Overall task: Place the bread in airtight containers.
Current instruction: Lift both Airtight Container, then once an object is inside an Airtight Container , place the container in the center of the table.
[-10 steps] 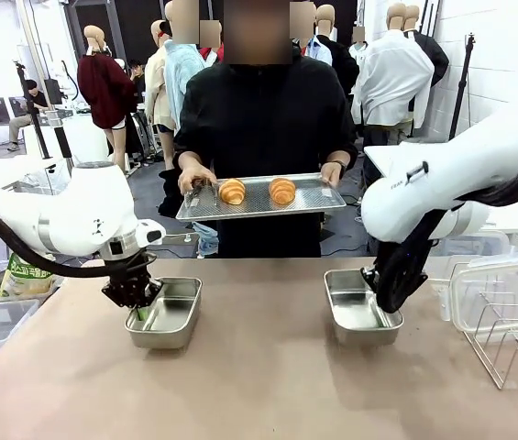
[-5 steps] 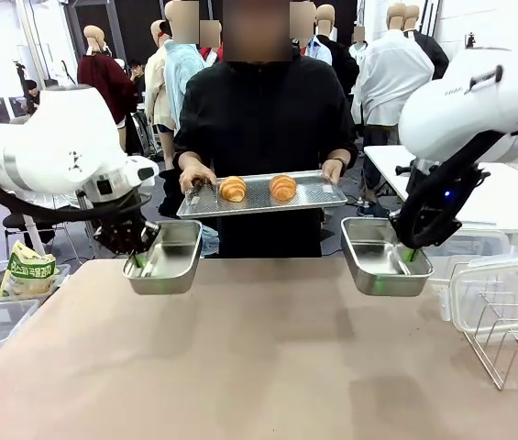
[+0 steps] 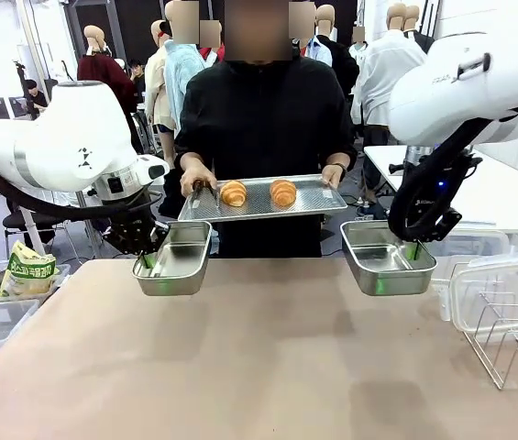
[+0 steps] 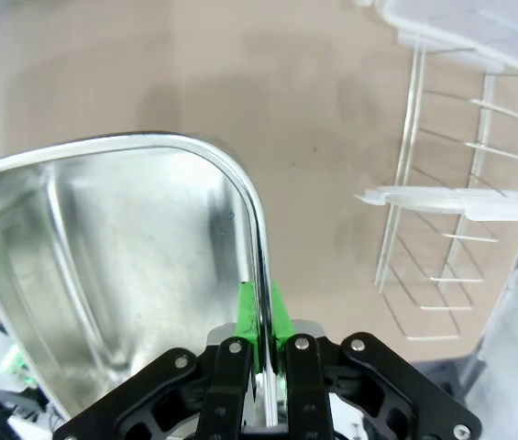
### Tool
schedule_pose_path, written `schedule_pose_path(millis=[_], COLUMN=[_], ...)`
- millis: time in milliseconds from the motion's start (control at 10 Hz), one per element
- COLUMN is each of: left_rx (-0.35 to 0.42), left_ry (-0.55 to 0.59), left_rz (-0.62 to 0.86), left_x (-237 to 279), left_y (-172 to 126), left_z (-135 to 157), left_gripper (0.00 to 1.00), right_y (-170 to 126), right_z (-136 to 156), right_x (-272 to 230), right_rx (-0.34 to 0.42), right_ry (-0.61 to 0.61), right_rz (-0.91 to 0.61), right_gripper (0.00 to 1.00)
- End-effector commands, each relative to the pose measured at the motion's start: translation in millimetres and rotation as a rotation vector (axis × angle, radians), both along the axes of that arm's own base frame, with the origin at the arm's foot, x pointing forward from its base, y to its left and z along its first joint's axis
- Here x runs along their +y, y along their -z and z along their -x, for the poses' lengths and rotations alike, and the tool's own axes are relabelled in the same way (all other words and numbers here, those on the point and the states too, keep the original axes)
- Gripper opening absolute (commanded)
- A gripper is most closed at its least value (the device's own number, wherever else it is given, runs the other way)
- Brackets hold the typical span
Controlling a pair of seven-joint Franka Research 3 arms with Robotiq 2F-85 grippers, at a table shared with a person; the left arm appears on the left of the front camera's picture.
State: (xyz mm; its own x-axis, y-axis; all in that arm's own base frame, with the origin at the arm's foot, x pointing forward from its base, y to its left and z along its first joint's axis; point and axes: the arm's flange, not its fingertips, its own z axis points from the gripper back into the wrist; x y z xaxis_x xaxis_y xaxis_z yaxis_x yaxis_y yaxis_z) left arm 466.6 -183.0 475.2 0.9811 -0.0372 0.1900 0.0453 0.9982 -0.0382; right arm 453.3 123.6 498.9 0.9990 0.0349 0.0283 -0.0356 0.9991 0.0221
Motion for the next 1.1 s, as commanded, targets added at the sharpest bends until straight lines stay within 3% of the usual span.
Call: schedule_pose_path(millis=[0, 200, 300, 1000], left_rx=[0.013, 0.007, 0.011, 0.011], left_ry=[-0.032, -0.01, -0.002, -0.002], left_rz=[0.003, 0.008, -0.003, -0.003], left_x=[-0.9, 1.3, 0.9, 0.9], left_y=[-7.1, -11.9, 1.7, 1.7], left_z=[0.2, 5.1, 0.1, 0.1], left_gripper=[0.0, 0.0, 0.0, 0.0], right_y=[-6.1, -1.4, 0.8, 0.8], right_z=[-9.1, -12.5, -4.5, -4.5], right_x=[4.8, 5.7, 4.2, 4.2], right_rx=[-0.004, -0.081, -0.008, -0.008], right_ry=[0.047, 0.036, 0.026, 0.026], right_rz=[0.066, 0.005, 0.044, 0.044], right_gripper=[0.0, 0.0, 0.0, 0.0])
